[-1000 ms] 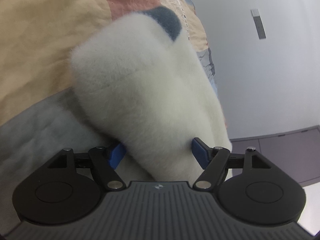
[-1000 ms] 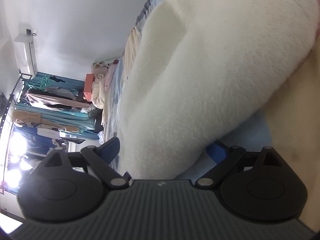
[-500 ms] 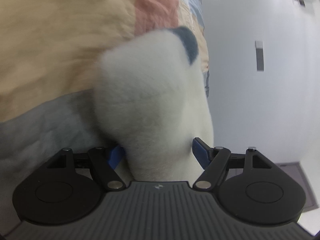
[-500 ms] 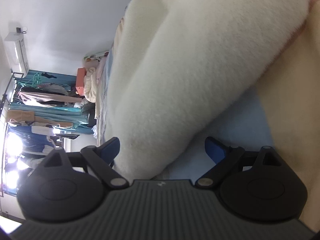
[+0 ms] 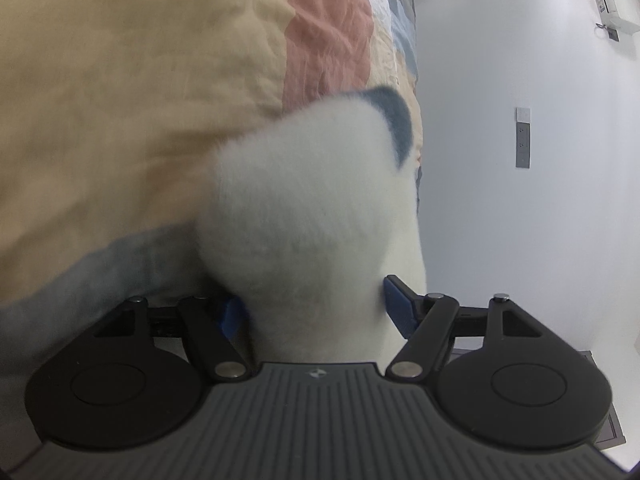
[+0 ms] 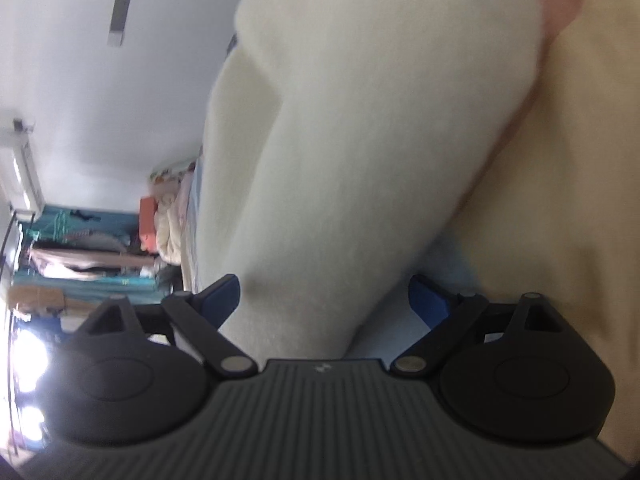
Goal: Fold large clothes
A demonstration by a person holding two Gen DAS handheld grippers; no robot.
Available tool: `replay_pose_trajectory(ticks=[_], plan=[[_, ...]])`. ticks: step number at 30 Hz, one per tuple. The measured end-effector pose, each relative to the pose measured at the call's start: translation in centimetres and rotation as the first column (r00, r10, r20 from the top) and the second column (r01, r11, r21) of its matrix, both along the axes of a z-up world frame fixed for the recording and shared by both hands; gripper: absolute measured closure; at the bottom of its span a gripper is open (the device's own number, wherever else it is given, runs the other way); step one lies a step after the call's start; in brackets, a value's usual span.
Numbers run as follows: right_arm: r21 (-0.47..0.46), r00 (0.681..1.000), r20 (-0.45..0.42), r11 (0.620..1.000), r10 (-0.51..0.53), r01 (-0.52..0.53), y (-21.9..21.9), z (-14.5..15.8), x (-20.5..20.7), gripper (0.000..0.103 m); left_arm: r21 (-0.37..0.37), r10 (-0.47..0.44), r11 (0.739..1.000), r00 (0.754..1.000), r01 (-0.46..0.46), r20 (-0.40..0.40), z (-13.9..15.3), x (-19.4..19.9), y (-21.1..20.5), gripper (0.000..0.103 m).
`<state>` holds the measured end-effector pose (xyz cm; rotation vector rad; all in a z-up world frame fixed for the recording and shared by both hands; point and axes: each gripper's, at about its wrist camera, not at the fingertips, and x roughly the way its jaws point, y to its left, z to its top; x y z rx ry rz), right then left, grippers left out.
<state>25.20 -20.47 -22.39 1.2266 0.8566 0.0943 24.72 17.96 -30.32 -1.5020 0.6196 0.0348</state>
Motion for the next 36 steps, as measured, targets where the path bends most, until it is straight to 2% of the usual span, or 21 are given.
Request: replay_pose_trajectory(ticks=[3, 7, 11, 14, 17, 20, 23, 29, 36], plan=[[-0.022, 0.997, 0.02, 0.997, -0.075, 0.075, -1.0, 0.0, 0.2, 0.01, 0.022, 0.011, 1.0, 1.0, -0.011, -0.004, -0.2, 0.9, 0.6, 0.033], [-0.046, 0.993, 0.036, 0.993, -0.108, 0.11, -1.6, -0.6, 1.8, 0.011, 0.086, 0.002, 0.996, 1.0, -0.002, -0.005, 0.2, 2.3, 0.9, 0.033], [-0.056, 0.99, 0.041, 0.989, -0.131, 0.134, -1.7, -0.8, 3.0, 0.012, 0.142, -0.018, 0.99, 1.0, 0.02, -0.015, 0.6, 2.6, 1.0, 0.046], [-0.149, 0.992, 0.064, 0.982, -0.105, 0.114, -1.4, -0.2, 3.0, 0.033, 0.209, -0.034, 0.977, 0.999, 0.035, -0.009, 1.4, 3.1, 0.9, 0.055], [-0.212, 0.993, 0.094, 0.973, -0.069, 0.088, -1.4, 0.8, 2.8, 0.053, 0.311, -0.05, 0.949, 0.999, 0.042, 0.018, 3.0, 3.0, 0.3, 0.061], [-0.26, 0.99, 0.136, 0.963, -0.031, 0.066, -1.7, 2.2, 2.3, 0.062, 0.361, -0.062, 0.932, 0.997, 0.043, 0.042, 4.4, 2.1, -0.1, 0.064], [-0.297, 0.98, 0.197, 0.953, 0.005, 0.055, -1.9, 3.7, 1.1, 0.064, 0.367, -0.072, 0.929, 0.995, 0.044, 0.064, 5.4, 0.5, -0.3, 0.065], [-0.267, 0.956, 0.286, 0.964, 0.063, 0.016, -3.1, 6.7, -0.3, 0.064, 0.368, -0.101, 0.928, 0.989, 0.054, 0.109, 8.3, -2.5, -0.5, 0.065], [-0.247, 0.92, 0.382, 0.969, 0.087, 0.011, -6.3, 11.0, -0.4, 0.064, 0.401, -0.169, 0.912, 0.97, 0.087, 0.174, 13.3, -2.8, -3.8, 0.065]])
